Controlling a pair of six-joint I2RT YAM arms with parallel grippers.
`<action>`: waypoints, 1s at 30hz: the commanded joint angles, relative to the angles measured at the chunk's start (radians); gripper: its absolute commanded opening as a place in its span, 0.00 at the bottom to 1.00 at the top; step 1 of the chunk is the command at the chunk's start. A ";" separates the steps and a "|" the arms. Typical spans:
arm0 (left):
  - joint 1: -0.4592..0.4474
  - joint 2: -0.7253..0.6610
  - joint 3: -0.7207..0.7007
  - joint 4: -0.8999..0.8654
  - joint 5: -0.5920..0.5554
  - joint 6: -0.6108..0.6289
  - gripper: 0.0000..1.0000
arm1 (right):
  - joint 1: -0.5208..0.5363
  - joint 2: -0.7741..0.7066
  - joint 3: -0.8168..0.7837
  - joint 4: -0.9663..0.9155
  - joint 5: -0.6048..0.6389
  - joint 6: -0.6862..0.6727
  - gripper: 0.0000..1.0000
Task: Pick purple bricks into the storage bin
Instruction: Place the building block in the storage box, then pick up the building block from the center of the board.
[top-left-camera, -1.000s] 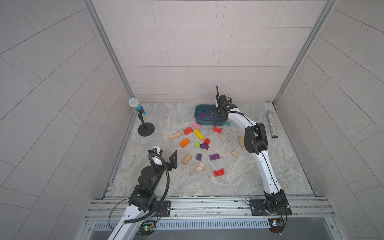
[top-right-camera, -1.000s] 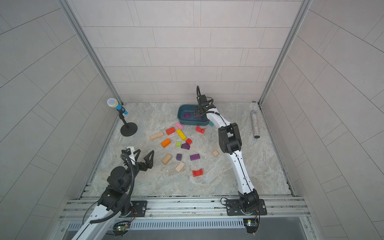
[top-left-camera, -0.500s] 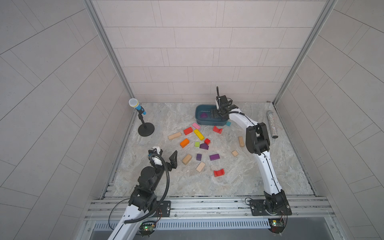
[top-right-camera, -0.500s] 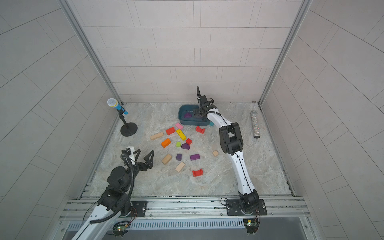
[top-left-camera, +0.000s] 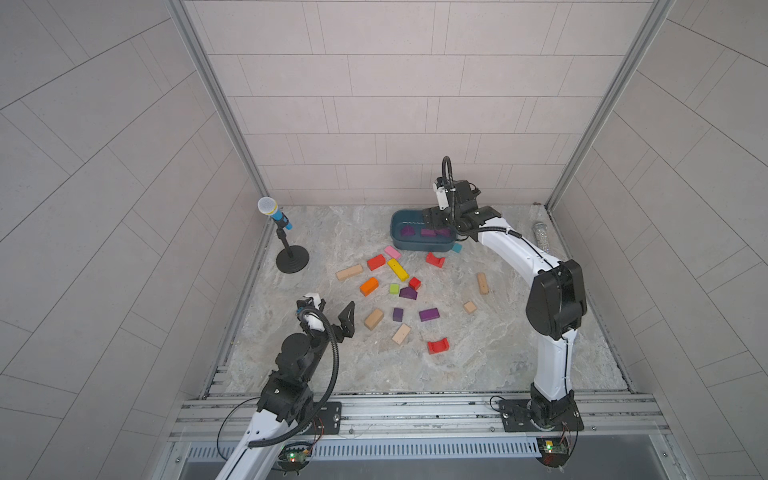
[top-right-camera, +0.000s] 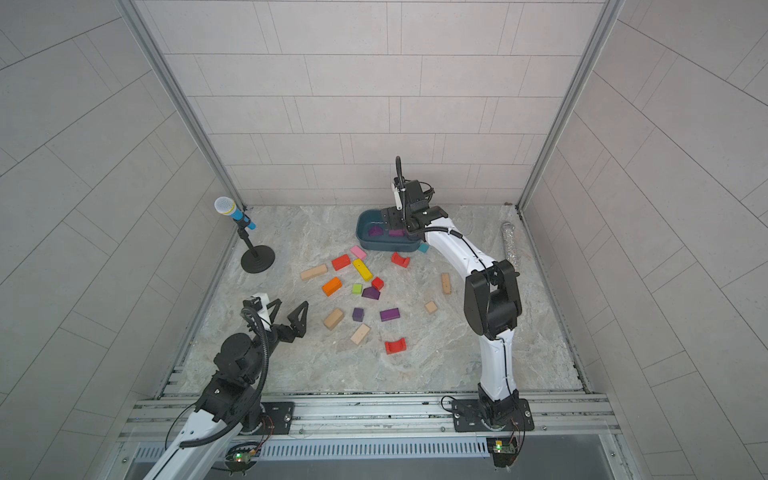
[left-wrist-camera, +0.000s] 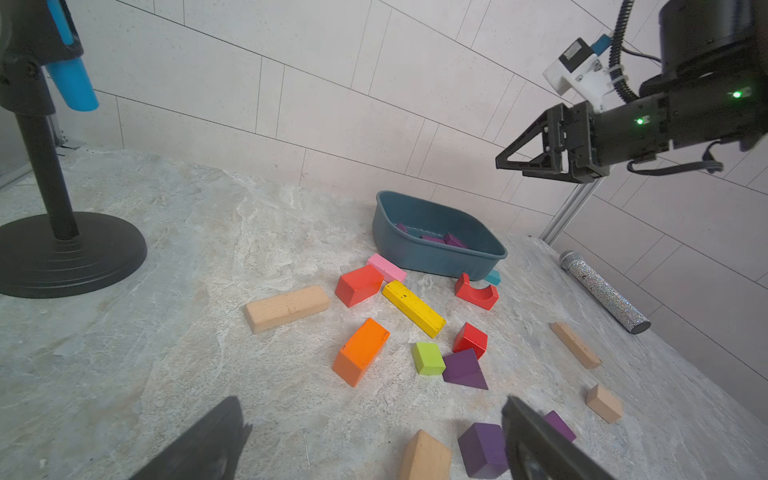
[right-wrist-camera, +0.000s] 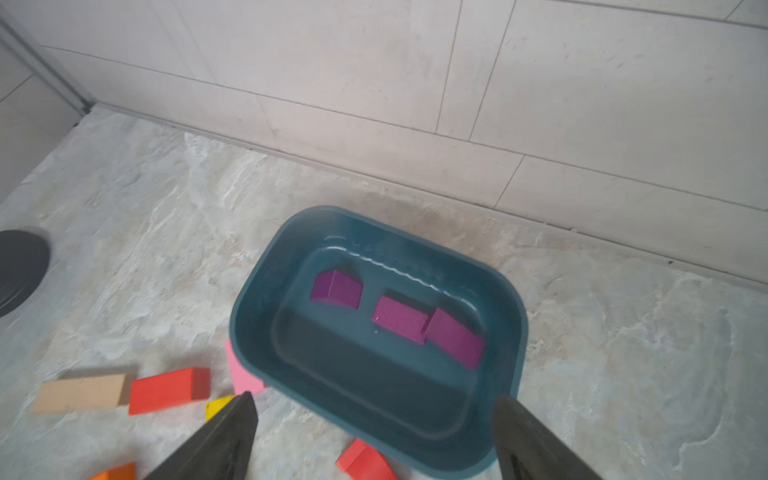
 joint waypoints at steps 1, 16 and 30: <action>-0.002 -0.014 -0.021 0.012 0.009 -0.008 1.00 | 0.025 -0.079 -0.141 0.036 -0.042 -0.030 0.92; -0.003 -0.028 -0.018 -0.004 0.013 -0.009 1.00 | 0.182 -0.300 -0.598 0.094 -0.024 0.044 0.90; -0.002 -0.028 -0.021 0.000 0.015 -0.011 1.00 | 0.306 -0.313 -0.799 0.137 0.066 0.200 0.91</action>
